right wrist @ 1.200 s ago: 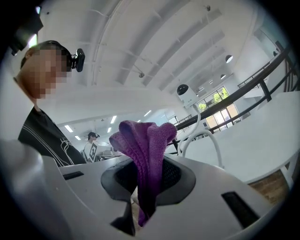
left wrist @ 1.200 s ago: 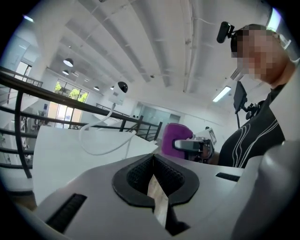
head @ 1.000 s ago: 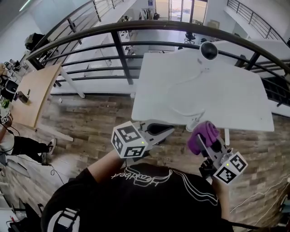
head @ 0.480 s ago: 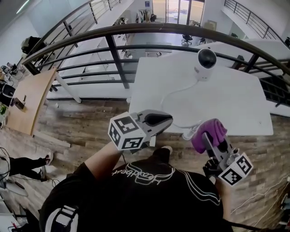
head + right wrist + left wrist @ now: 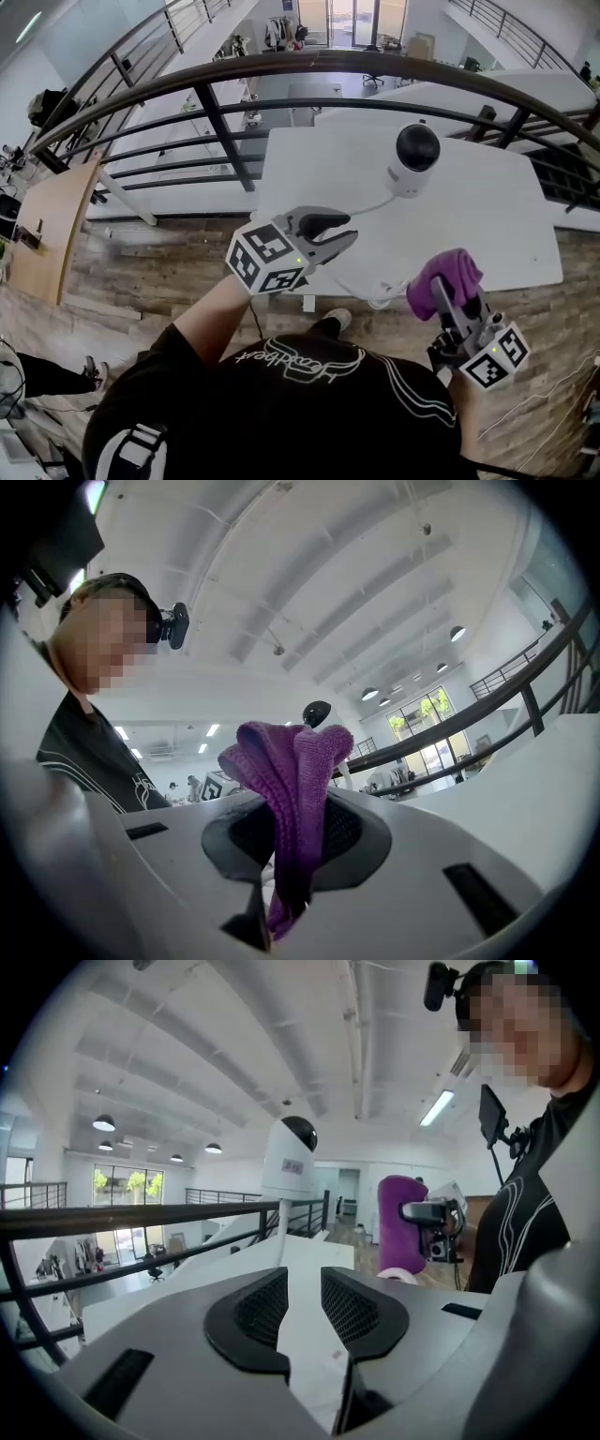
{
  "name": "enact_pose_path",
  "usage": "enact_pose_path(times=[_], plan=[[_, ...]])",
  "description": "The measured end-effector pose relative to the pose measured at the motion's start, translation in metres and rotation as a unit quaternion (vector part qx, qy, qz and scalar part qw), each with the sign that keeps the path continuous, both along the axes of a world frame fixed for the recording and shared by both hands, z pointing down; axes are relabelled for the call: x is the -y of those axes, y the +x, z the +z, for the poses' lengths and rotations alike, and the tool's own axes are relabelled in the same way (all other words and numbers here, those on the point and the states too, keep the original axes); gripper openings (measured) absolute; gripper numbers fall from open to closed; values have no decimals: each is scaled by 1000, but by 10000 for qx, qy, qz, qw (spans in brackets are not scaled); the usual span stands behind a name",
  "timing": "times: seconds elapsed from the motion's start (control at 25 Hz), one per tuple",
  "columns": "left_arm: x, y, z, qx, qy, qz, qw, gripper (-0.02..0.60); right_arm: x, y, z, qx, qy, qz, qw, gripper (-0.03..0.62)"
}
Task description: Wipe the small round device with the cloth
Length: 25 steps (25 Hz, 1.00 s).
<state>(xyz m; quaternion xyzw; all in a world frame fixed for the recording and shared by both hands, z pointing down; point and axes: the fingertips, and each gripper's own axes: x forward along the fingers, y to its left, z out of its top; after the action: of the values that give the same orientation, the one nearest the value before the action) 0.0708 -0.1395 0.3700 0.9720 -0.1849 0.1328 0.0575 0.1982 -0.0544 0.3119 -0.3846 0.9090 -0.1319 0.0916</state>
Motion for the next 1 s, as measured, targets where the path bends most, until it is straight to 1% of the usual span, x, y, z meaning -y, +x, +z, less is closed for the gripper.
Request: enact_pose_path(times=[0.12, 0.32, 0.52, 0.64, 0.84, 1.0], plan=[[27, 2, 7, 291, 84, 74, 9995, 110, 18, 7, -2, 28, -19, 84, 10000, 58], [55, 12, 27, 563, 8, 349, 9978, 112, 42, 16, 4, 69, -94, 168, 9998, 58], [65, 31, 32, 639, 5, 798, 9948, 114, 60, 18, 9, 53, -192, 161, 9997, 58], [75, 41, 33, 655, 48, 854, 9942, 114, 69, 19, 12, -4, -219, 157, 9996, 58], [79, 46, 42, 613, -55, 993, 9932, 114, 75, 16, 21, -25, -272, 172, 9995, 58], [77, 49, 49, 658, -85, 1114, 9916, 114, 76, 17, 26, -54, -292, 202, 9994, 58]])
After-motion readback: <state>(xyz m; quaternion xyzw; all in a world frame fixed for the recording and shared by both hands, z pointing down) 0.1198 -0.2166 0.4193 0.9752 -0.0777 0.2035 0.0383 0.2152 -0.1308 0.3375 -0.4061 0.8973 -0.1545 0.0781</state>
